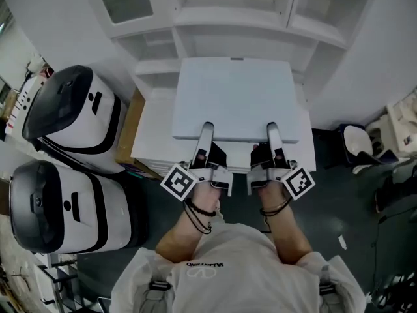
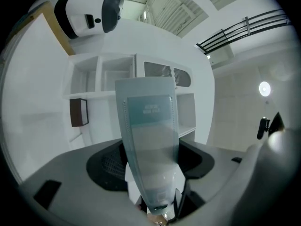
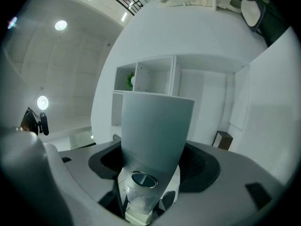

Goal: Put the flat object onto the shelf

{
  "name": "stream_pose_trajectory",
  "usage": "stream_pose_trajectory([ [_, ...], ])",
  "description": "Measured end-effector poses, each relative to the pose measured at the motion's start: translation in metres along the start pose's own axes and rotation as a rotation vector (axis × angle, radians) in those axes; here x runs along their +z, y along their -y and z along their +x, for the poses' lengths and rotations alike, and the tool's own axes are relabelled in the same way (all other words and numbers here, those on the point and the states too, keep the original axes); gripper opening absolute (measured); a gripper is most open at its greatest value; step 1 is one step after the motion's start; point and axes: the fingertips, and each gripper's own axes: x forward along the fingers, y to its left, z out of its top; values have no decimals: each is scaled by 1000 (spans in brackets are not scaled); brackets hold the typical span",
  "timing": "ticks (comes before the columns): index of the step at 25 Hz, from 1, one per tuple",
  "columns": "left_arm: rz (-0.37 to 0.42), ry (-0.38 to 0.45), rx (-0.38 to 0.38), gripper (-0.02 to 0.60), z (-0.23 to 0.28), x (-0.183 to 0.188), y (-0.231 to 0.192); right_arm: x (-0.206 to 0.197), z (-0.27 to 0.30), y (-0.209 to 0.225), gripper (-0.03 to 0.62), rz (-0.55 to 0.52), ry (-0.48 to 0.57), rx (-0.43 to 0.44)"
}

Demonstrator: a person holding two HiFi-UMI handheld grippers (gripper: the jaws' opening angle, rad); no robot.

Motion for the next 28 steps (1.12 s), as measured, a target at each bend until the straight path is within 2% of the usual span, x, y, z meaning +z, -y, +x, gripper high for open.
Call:
stream_pose_trajectory([
  [12,21,-60,-72,302,119,65,-3,10,122,4,330,-36,67,44],
  [21,31,-93,-168,302,136,72,18,17,132,-20,330,-83,119,123],
  [28,-3,-92,-151,304,180,92,7,27,184,-14,330,-102,122,104],
])
